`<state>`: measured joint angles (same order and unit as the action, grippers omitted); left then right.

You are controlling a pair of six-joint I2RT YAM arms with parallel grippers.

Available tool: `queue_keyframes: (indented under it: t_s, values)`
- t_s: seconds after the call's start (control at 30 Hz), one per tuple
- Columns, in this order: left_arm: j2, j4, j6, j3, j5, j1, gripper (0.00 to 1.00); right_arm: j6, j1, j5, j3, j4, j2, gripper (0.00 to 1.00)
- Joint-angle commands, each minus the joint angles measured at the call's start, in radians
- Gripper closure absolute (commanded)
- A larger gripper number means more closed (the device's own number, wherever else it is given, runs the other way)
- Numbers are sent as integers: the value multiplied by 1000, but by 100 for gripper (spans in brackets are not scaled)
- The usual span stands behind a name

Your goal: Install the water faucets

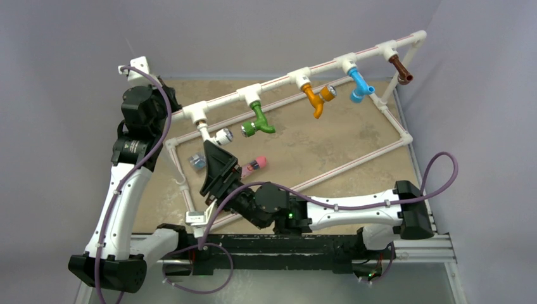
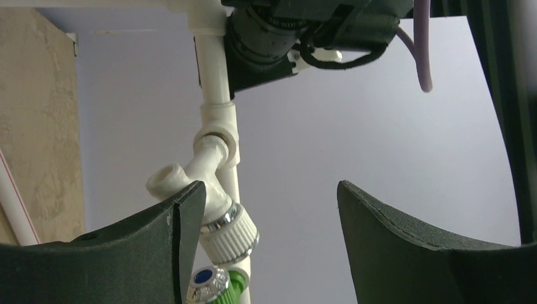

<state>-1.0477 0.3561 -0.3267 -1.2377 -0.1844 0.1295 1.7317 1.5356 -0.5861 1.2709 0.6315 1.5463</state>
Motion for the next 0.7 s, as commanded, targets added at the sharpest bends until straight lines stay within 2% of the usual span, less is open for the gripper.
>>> queue_keyframes:
  t_s: [0.0,0.23,0.4,0.67]
  values:
    - [-18,235,43,63,109,38,100,-26,-13,-71,-65,51,-88,22]
    - [-24,234,43,56,111,38,100,-67,-11,-86,-127,-8,-159,22]
    - [-28,234,43,56,112,38,100,-116,-11,-46,-129,-59,-127,22]
    - [-26,232,44,61,115,39,100,-49,-44,-5,-59,-13,-44,23]
